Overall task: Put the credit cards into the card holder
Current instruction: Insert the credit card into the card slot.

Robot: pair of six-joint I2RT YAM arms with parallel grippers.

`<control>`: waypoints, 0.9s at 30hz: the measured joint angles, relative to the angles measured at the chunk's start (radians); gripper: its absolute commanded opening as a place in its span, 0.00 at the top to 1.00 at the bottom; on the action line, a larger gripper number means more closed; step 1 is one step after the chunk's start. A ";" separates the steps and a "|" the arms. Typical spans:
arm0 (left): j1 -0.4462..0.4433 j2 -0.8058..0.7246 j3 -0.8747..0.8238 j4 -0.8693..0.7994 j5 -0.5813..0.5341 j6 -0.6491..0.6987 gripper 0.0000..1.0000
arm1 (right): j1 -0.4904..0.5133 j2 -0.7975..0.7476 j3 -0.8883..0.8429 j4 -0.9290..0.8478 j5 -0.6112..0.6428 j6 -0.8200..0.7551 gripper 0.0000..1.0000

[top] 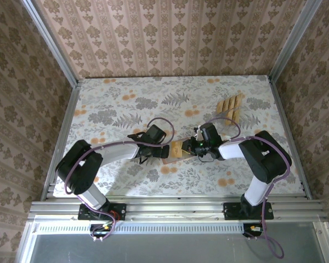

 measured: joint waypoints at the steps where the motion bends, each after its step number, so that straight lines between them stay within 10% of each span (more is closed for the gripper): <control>1: 0.000 0.000 0.000 0.000 0.000 0.000 0.00 | -0.002 0.001 0.000 0.001 0.000 0.002 0.88; 27: 0.002 0.010 -0.027 0.017 0.000 -0.007 0.00 | -0.076 -0.030 -0.020 -0.019 -0.030 -0.038 1.00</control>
